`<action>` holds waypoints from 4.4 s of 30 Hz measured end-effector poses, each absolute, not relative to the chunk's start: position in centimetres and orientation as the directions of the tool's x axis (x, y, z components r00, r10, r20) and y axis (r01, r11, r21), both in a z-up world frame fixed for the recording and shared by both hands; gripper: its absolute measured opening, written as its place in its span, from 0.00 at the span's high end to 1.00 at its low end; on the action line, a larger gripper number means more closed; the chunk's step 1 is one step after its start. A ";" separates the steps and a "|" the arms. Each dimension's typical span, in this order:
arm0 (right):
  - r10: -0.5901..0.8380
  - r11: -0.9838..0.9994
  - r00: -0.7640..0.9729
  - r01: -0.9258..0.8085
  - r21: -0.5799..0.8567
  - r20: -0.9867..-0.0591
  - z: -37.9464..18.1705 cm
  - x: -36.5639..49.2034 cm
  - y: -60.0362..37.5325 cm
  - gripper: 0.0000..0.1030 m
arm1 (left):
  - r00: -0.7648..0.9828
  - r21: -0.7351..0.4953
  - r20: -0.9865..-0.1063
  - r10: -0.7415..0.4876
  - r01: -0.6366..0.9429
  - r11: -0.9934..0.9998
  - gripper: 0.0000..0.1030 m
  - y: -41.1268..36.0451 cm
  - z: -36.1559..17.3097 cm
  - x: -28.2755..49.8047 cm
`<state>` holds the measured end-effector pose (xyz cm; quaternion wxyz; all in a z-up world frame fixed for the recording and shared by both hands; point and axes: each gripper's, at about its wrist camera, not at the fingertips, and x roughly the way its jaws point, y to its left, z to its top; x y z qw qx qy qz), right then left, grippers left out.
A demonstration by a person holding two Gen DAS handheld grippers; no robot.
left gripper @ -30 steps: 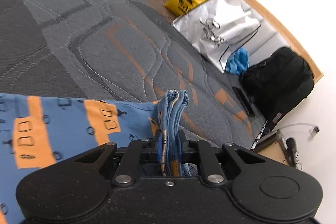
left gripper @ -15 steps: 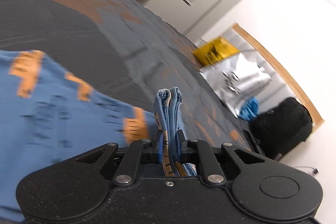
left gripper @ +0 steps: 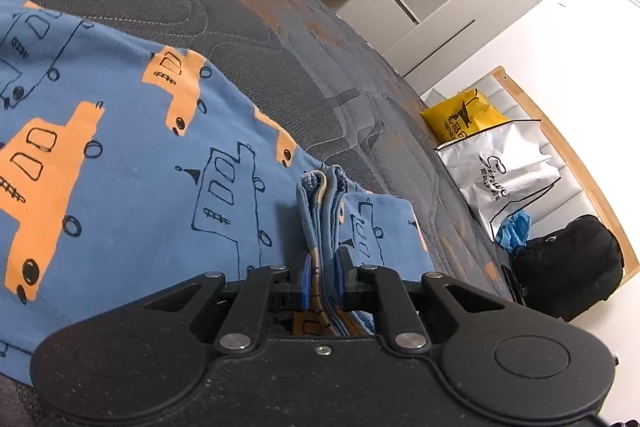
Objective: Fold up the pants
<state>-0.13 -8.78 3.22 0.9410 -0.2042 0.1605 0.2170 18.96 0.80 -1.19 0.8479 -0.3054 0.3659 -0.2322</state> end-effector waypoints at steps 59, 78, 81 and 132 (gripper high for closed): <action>0.432 0.800 0.840 -0.525 -0.291 -0.330 4.6 4.1 -6.8 0.13 | 0.807 -0.470 -0.477 -0.349 0.102 0.877 0.39 8.7 2.3 17.8; -0.013 0.870 0.957 -0.131 -0.475 -0.289 4.6 13.3 -11.6 0.00 | 0.821 -0.120 -0.565 -0.083 0.018 0.993 0.08 4.8 1.4 19.7; -0.059 0.868 0.945 -0.110 -0.484 -0.321 3.7 15.4 -11.9 0.00 | 0.815 -0.158 -0.572 -0.093 0.002 0.987 0.04 5.8 0.7 19.9; 0.288 0.758 0.880 -0.450 -0.472 -0.378 3.4 10.0 2.4 0.00 | 0.899 -0.431 -0.418 0.128 -0.321 0.843 0.01 21.4 0.5 11.5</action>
